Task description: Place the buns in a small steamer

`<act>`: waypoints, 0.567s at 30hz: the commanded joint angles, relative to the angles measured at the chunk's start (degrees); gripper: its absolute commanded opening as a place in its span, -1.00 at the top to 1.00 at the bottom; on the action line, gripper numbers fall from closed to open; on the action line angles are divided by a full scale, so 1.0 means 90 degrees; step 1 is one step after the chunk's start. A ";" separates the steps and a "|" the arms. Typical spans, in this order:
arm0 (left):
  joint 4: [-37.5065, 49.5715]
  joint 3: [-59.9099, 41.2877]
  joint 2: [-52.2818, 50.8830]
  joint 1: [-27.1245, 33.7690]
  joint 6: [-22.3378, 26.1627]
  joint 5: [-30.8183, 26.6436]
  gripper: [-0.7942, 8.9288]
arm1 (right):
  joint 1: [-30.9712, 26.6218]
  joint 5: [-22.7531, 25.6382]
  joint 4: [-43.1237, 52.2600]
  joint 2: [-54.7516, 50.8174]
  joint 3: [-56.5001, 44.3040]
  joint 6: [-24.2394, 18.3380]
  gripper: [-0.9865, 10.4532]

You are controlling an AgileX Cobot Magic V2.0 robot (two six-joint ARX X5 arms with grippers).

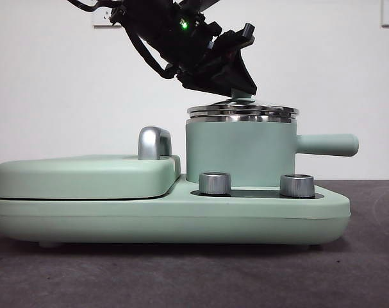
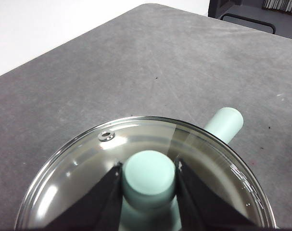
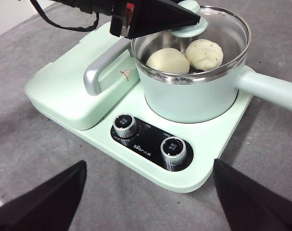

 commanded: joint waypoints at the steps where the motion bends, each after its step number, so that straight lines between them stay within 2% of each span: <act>1: 0.0012 0.0163 0.0131 -0.0058 0.0073 0.0010 0.82 | 0.0061 0.0032 0.0029 0.0029 0.0066 0.0070 0.10; 17: -0.0136 0.0163 0.0216 -0.0034 0.0185 -0.0124 0.82 | 0.0063 0.0027 -0.0070 0.0029 0.0066 0.0197 0.10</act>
